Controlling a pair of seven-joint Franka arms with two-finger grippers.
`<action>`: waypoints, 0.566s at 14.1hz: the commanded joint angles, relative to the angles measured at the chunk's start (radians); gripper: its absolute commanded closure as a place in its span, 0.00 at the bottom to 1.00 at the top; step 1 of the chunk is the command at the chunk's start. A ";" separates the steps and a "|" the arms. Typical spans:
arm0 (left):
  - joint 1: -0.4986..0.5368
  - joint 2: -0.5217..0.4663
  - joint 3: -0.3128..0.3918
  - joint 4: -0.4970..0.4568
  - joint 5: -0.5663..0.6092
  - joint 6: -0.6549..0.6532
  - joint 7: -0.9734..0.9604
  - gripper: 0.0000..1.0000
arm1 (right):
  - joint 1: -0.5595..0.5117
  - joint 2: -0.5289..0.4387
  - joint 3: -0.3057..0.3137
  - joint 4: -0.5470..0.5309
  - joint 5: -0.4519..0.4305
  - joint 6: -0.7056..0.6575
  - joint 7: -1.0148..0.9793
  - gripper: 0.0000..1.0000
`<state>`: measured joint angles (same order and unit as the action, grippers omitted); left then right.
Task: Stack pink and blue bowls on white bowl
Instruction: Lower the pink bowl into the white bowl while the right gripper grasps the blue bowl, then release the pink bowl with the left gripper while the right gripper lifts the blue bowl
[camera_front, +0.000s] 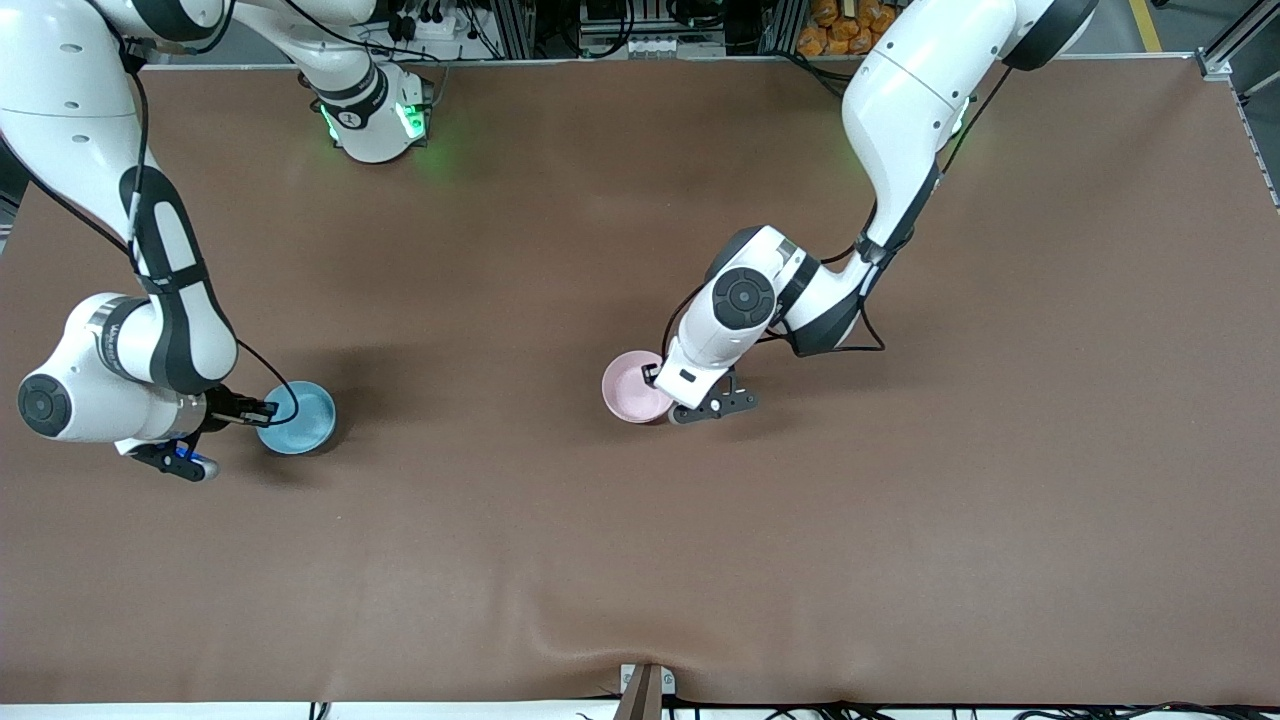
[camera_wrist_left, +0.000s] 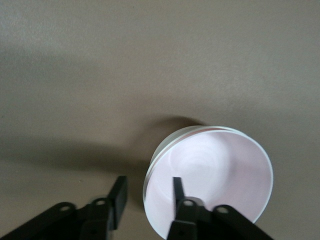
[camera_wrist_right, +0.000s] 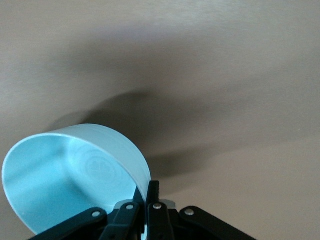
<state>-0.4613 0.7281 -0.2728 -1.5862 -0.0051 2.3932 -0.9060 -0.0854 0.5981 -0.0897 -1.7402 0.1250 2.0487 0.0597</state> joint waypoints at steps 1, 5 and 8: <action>0.010 -0.045 0.003 0.002 -0.009 -0.032 -0.011 0.00 | 0.018 -0.038 0.030 0.065 0.007 -0.105 -0.131 1.00; 0.076 -0.149 0.004 0.005 0.007 -0.126 -0.001 0.00 | 0.015 -0.098 0.073 0.090 0.077 -0.113 -0.144 1.00; 0.139 -0.214 0.007 0.011 0.042 -0.187 0.061 0.00 | 0.071 -0.106 0.093 0.088 0.259 -0.125 -0.135 1.00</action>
<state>-0.3562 0.5703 -0.2668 -1.5587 0.0047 2.2500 -0.8762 -0.0508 0.5103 -0.0106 -1.6391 0.2937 1.9330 -0.0690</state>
